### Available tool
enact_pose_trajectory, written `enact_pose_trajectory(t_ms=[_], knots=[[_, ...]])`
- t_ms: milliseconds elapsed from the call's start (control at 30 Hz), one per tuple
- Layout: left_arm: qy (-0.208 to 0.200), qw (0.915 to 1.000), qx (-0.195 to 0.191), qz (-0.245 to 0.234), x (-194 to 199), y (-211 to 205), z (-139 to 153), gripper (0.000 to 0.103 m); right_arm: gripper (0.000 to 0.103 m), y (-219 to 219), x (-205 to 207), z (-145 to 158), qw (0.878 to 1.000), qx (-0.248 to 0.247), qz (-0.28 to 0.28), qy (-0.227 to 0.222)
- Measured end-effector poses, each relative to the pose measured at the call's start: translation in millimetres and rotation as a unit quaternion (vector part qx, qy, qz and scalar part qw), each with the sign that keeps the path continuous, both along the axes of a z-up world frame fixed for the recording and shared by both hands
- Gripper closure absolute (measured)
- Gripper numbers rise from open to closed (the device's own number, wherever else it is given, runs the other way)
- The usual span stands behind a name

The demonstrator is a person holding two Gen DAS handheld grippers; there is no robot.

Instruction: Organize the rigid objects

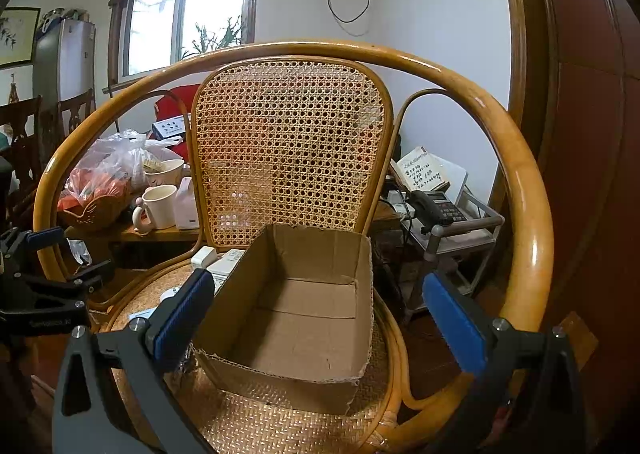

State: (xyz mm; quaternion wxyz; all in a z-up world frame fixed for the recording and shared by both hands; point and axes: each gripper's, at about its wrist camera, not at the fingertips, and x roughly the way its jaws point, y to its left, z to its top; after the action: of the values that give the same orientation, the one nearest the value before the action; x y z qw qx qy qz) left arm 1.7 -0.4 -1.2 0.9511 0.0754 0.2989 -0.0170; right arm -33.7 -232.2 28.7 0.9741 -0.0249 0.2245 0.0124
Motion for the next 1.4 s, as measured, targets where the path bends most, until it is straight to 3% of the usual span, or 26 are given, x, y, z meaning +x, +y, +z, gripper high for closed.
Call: enact_pose_trajectory(t_ms=[1400], knots=[[0.003, 0.9999, 0.008, -0.008, -2.2, -5.7, -1.3, 0.0, 0.0, 0.3, 1.9, -3.0, 1.0, 0.003, -0.003, 0.008]])
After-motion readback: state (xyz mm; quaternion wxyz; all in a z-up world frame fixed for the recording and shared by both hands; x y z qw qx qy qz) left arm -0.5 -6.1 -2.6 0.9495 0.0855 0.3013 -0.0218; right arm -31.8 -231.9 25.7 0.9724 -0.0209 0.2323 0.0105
